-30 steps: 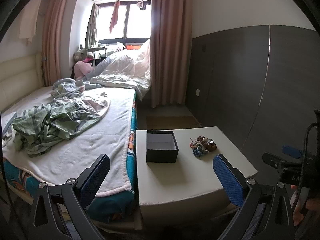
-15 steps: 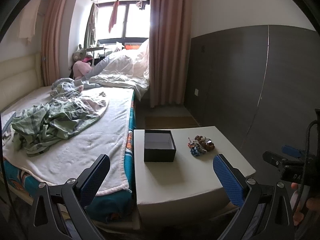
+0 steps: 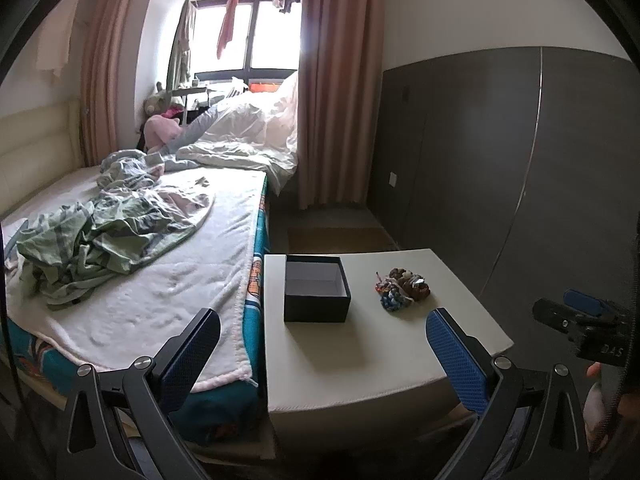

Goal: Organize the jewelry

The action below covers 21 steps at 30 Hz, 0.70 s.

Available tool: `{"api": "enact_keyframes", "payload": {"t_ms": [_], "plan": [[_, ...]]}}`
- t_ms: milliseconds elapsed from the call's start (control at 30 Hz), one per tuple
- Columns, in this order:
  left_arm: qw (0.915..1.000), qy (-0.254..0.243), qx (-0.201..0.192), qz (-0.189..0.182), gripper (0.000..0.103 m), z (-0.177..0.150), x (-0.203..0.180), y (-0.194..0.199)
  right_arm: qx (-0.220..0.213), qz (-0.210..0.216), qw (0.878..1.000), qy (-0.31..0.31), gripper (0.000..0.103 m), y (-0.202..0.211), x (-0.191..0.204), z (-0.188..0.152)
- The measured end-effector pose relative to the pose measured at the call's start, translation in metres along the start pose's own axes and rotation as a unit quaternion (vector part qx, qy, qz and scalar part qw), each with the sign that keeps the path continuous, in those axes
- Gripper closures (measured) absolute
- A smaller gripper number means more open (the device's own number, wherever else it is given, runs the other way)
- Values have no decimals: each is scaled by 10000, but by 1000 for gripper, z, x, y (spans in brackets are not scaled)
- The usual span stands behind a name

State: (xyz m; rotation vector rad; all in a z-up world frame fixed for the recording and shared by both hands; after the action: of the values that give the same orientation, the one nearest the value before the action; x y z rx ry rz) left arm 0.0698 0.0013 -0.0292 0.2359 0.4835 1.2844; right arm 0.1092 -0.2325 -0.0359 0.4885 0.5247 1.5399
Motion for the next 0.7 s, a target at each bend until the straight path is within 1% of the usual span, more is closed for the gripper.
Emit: {"api": "enact_keyframes", "payload": {"t_ms": [200,333,433,533,600,633,700], "plan": [[9998,-7,195,-15,0,4,4,-27,113,28,9999,-108,0,-21,-12,6],[9993,123,305,-173,1,8,7,-52,212,-42,9996,-192,0,-43,-21,12],[9985,178,409,-309,4,9,7,-73,345,12,9989,-309,0,-63,-28,12],[9974,185,571,-401,13,10,6,-96,463,99,9980,-408,0,-83,-33,12],[9961,206,703,-487,21,11,4,-113,548,127,9974,-456,0,-98,-37,13],[9953,228,776,-524,23,11,3,-122,578,126,9972,-465,0,-104,-39,13],[9935,290,911,-614,32,12,2,-141,669,107,9965,-490,3,-119,-43,14]]}}
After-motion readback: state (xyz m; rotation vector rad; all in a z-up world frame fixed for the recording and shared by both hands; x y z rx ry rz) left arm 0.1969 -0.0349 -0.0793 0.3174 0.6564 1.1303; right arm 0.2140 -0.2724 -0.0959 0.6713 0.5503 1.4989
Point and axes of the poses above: each gripper's, at about its wrist camera, not at the fingertips, and y roughly against the way its jaws point, x to its left, z to its top, the point moved 7 cm from there along -y, roughly the way its jaws point, and after that the axes turned 14 degrees about -z, right-handed, at the moved point
